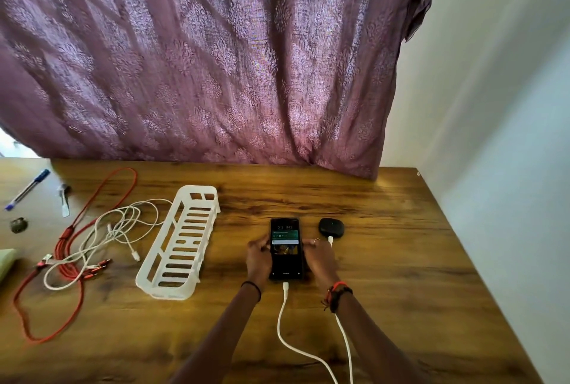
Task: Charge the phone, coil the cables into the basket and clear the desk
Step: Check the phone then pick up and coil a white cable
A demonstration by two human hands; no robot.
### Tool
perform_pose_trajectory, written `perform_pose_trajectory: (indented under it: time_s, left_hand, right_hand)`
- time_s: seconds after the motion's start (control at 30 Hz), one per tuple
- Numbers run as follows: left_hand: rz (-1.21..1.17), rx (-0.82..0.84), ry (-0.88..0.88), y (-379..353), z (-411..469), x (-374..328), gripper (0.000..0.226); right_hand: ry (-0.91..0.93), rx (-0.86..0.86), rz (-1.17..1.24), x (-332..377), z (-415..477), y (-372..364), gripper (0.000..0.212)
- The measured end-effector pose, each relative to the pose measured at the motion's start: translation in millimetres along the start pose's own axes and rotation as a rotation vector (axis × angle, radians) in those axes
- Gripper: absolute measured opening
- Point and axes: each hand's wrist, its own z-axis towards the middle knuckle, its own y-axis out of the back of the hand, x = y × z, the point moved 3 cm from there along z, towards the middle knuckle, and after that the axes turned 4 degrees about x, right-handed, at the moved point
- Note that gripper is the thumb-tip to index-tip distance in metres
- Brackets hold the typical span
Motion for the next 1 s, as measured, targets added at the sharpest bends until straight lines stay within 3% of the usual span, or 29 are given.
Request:
perform_pose_trajectory:
  time_s: [0.27,0.43,0.63,0.8,1.0]
  left_hand:
    - [0.045,-0.007,-0.034,4,6,-6,0.041]
    - [0.250,-0.077,-0.207,-6,10,-25,0.040]
    - [0.455,0.063,-0.437,-47,15,-46,0.040]
    - [0.627,0.265,-0.527,-80,21,-47,0.055]
    - [0.781,0.398,-0.543,-105,36,-46,0.051]
  right_hand:
    - [-0.020,-0.005,0.130,-1,8,10,0.026]
    - [0.052,-0.076,0.233,2,12,32,0.025]
    - [0.041,-0.185,0.367,-3,16,63,0.022]
    - [0.069,-0.248,0.126,-7,20,76,0.027]
    - [0.092,-0.184,-0.144,-11,28,81,0.026]
